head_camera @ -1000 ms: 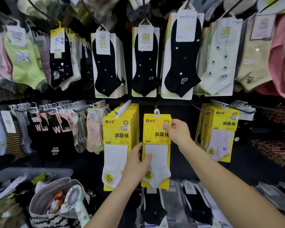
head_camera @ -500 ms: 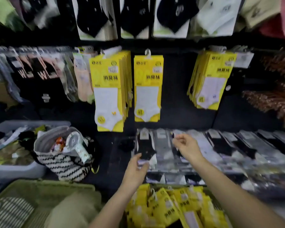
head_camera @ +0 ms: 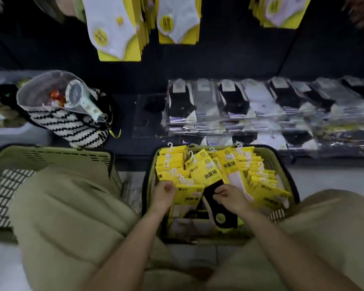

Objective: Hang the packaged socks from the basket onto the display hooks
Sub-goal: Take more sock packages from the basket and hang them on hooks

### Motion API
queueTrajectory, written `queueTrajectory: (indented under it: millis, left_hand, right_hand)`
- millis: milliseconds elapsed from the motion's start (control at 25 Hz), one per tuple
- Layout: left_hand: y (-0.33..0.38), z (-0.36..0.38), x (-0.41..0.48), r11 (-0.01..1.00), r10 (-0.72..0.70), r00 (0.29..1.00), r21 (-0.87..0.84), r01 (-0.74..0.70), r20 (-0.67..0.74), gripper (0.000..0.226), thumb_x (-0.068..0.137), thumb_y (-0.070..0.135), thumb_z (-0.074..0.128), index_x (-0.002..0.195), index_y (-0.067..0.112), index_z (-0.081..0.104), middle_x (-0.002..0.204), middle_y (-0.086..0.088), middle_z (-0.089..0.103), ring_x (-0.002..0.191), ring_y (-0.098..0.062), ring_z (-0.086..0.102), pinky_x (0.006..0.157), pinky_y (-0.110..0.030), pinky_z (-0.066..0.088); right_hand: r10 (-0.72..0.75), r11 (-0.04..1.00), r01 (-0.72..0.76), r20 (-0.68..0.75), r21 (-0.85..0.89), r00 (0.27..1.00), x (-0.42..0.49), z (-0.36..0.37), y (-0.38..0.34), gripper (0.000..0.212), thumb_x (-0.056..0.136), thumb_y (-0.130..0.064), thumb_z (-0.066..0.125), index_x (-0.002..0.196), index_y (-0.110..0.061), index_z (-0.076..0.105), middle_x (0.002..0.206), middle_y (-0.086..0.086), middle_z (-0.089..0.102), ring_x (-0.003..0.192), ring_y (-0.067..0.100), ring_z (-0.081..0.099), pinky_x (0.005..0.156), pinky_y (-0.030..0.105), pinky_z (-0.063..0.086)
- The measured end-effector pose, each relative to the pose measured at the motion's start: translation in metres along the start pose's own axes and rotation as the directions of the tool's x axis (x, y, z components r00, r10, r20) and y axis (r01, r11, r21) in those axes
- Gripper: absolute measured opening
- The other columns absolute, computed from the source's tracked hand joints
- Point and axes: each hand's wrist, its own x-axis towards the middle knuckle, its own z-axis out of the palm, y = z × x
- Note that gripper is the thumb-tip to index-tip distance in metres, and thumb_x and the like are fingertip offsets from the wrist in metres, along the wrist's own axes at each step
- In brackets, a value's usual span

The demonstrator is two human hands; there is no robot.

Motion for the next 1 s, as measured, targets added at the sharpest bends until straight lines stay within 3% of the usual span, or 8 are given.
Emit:
queueTrajectory:
  millis: [40,120,240,320,440,640,840,1000]
  left_hand:
    - [-0.005,0.003,-0.001,1.000,-0.001,1.000,0.008,0.001,0.020,0.009,0.088,0.009,0.061,0.096,0.012,0.060,0.099,-0.007,0.055,0.095,-0.015,0.049,0.083,-0.027,0.040]
    - [-0.014,0.007,-0.002,0.998,0.009,0.999,0.065,-0.012,0.042,0.033,0.085,0.016,0.066,0.115,0.012,0.054,0.106,0.001,0.052,0.100,-0.014,0.050,0.087,-0.028,0.042]
    - [-0.016,0.008,-0.005,0.990,0.086,0.991,0.120,-0.073,-0.107,0.047,0.084,0.023,0.068,0.125,0.011,0.048,0.107,0.001,0.050,0.106,-0.020,0.054,0.085,-0.028,0.044]
    - [-0.015,0.008,-0.005,0.986,0.129,0.982,0.123,-0.113,-0.135,0.045,0.084,0.023,0.067,0.124,0.012,0.049,0.106,-0.001,0.050,0.107,-0.023,0.054,0.086,-0.030,0.046]
    - [-0.018,0.011,-0.002,0.972,0.150,0.987,0.191,-0.137,-0.055,0.048,0.085,0.023,0.066,0.129,0.021,0.049,0.130,-0.004,0.045,0.124,-0.021,0.043,0.102,-0.036,0.039]
    - [-0.023,0.010,0.007,0.995,0.025,1.000,0.097,-0.027,0.017,0.049,0.082,0.022,0.069,0.128,0.021,0.051,0.137,-0.007,0.044,0.126,-0.022,0.042,0.106,-0.043,0.038]
    - [-0.022,0.013,0.009,0.996,0.030,0.999,0.090,-0.026,-0.045,0.052,0.082,0.025,0.069,0.130,0.016,0.050,0.135,-0.007,0.047,0.125,-0.022,0.045,0.104,-0.044,0.041]
    - [-0.021,0.016,0.008,0.995,0.043,0.998,0.093,-0.039,-0.042,0.052,0.083,0.023,0.068,0.131,0.016,0.048,0.138,-0.007,0.044,0.128,-0.022,0.041,0.106,-0.040,0.038]
  right_hand:
    - [0.010,0.999,-0.011,-0.024,-0.045,1.000,0.001,0.003,0.001,0.032,0.086,-0.025,0.066,0.114,-0.011,0.060,0.112,0.007,0.066,0.101,0.021,0.061,0.077,0.025,0.047]
    - [-0.019,0.985,-0.012,-0.177,-0.172,0.984,0.004,0.009,0.004,0.046,0.083,-0.030,0.068,0.123,-0.013,0.053,0.118,0.007,0.061,0.105,0.023,0.059,0.078,0.026,0.046]
    - [-0.055,0.952,-0.056,-0.349,-0.300,0.936,0.011,0.012,0.019,0.062,0.078,-0.037,0.071,0.130,-0.014,0.044,0.129,0.009,0.050,0.119,0.029,0.049,0.092,0.040,0.047]
    - [0.007,0.969,-0.082,-0.309,-0.231,0.951,0.021,0.010,0.023,0.071,0.076,-0.040,0.072,0.134,-0.013,0.041,0.134,0.010,0.049,0.124,0.030,0.046,0.097,0.045,0.044]
    - [0.063,0.969,-0.112,-0.218,-0.221,0.974,0.036,0.005,0.022,0.077,0.077,-0.044,0.071,0.139,-0.014,0.037,0.139,0.011,0.046,0.128,0.032,0.042,0.102,0.044,0.040]
    - [0.081,0.952,-0.164,-0.301,-0.260,0.950,0.043,0.009,0.024,0.070,0.075,-0.046,0.072,0.131,-0.015,0.045,0.132,0.012,0.049,0.125,0.032,0.042,0.099,0.042,0.040]
    - [0.050,0.998,-0.061,-0.292,-0.028,0.955,0.043,0.009,0.022,0.042,0.069,-0.029,0.081,0.102,-0.012,0.062,0.103,0.008,0.069,0.093,0.024,0.065,0.078,0.038,0.055]
    - [-0.011,0.990,-0.017,-0.195,-0.141,0.981,0.041,0.012,0.019,0.043,0.074,-0.037,0.075,0.111,-0.019,0.060,0.103,0.003,0.069,0.093,0.022,0.064,0.067,0.025,0.043]
